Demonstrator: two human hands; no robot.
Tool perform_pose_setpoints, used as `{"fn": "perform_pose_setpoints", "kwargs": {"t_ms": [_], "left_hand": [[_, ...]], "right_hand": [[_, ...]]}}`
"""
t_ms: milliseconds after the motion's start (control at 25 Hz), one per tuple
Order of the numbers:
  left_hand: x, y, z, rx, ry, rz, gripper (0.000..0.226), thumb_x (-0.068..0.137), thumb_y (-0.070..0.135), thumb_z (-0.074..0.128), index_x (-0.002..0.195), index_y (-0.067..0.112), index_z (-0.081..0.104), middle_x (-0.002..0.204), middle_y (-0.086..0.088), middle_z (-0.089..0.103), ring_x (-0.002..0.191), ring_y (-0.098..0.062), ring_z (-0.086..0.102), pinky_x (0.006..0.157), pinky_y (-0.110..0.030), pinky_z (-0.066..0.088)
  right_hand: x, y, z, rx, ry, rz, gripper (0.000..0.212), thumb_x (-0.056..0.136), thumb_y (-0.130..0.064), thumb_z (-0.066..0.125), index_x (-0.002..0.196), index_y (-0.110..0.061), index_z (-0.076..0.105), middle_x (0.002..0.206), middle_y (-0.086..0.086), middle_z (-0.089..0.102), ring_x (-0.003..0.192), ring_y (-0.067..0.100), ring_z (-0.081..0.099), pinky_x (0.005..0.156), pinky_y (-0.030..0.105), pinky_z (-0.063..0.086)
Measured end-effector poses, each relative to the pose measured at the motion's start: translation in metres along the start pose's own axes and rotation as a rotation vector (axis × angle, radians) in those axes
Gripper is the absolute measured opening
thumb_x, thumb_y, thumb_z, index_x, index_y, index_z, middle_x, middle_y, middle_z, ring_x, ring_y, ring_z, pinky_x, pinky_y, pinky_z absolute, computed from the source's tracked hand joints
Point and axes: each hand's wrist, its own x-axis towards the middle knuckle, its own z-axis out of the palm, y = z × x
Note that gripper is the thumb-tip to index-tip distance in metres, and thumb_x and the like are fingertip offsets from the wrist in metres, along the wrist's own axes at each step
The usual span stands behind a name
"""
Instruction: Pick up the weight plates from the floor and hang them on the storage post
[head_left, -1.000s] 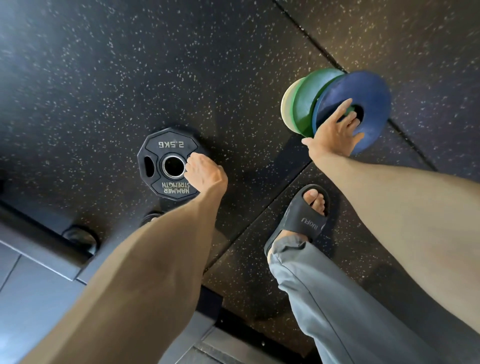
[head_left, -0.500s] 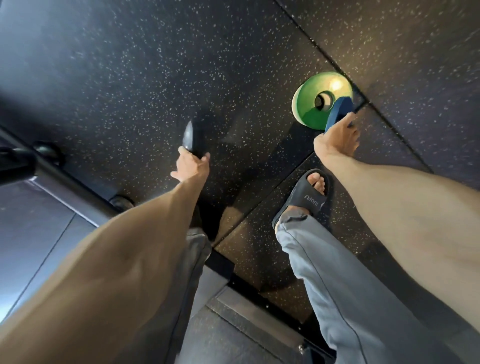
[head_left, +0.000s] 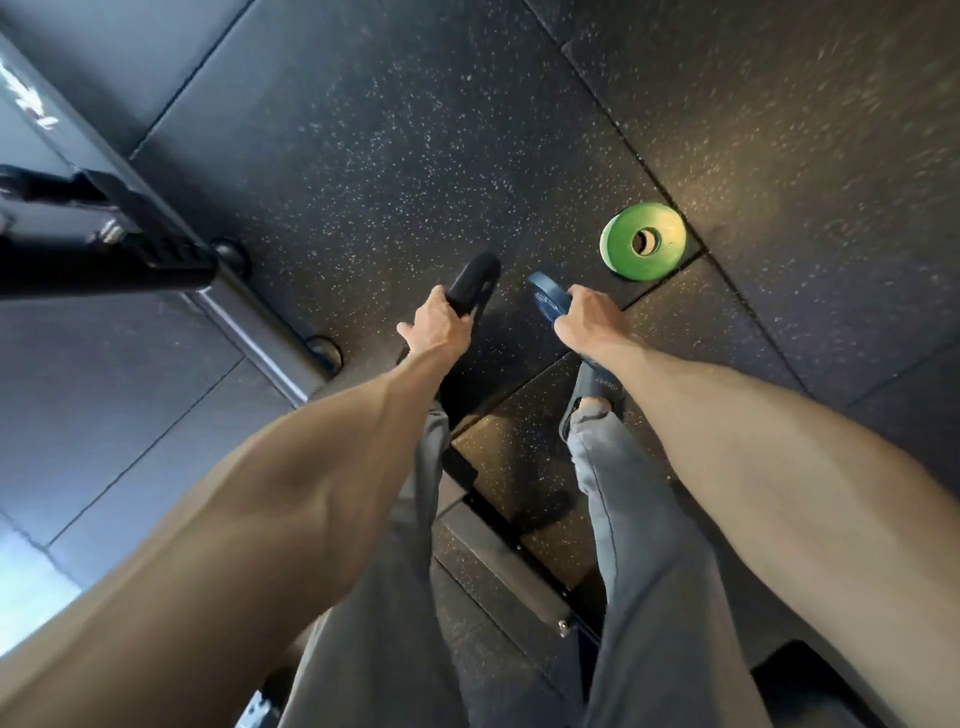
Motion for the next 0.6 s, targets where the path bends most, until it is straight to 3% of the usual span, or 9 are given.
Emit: {"fn": "perform_pose_setpoints", "kwargs": {"t_ms": [280,600], "left_hand": [[-0.152,-0.042,-0.127,-0.076,0.089,-0.050,0.021,0.087,0.028,0.066,0.105,0.023,0.058,0.112,-0.003,0.068,0.111,-0.026,0.061,0.108,-0.048,0.028],[-0.277,-0.094,-0.184,-0.415,0.298,-0.310,0.025,0.080,0.033,0.070,0.101,0.024,0.062,0.106,-0.004,0.071,0.109,-0.027,0.063,0.109,-0.048,0.027]], "right_hand": [[-0.159,-0.098,-0.076,-0.304,-0.231,-0.236,0.050,0.085,-0.025,0.056,0.134,-0.014,0.056,0.139,0.020,0.057,0.127,0.039,0.055,0.105,0.043,0.045],[-0.282,-0.223,-0.121,-0.829,-0.308,-0.669,0.040,0.089,-0.030,0.057,0.125,-0.016,0.058,0.124,0.012,0.063,0.111,0.034,0.062,0.079,0.035,0.045]]}}
